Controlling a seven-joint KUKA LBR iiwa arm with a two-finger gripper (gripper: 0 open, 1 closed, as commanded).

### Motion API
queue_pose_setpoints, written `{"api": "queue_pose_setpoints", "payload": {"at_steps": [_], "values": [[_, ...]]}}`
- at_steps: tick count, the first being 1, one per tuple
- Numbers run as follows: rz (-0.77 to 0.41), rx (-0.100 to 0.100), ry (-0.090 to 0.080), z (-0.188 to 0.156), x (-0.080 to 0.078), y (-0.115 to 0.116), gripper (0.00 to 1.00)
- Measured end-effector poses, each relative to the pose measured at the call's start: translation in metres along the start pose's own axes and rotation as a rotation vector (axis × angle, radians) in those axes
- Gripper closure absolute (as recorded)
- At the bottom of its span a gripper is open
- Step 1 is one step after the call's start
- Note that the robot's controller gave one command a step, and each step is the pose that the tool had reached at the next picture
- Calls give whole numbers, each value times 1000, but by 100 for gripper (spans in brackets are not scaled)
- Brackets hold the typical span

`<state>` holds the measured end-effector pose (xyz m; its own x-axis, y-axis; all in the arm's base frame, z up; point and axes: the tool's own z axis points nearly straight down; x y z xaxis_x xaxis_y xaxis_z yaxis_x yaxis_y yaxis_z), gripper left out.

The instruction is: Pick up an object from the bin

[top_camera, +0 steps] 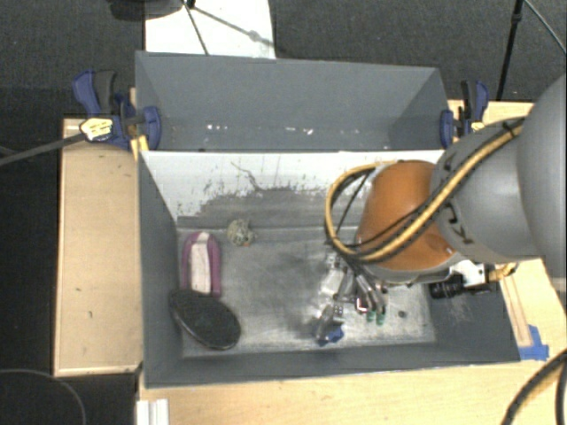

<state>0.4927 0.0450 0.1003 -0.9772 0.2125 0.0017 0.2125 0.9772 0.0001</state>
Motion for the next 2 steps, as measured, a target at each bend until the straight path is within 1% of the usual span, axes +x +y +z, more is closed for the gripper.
{"api": "queue_pose_setpoints", "payload": {"at_steps": [1, 2], "values": [[20, 0, 3, 0, 6, -2, 0], [150, -1, 0, 30, 13, 6, 0]]}}
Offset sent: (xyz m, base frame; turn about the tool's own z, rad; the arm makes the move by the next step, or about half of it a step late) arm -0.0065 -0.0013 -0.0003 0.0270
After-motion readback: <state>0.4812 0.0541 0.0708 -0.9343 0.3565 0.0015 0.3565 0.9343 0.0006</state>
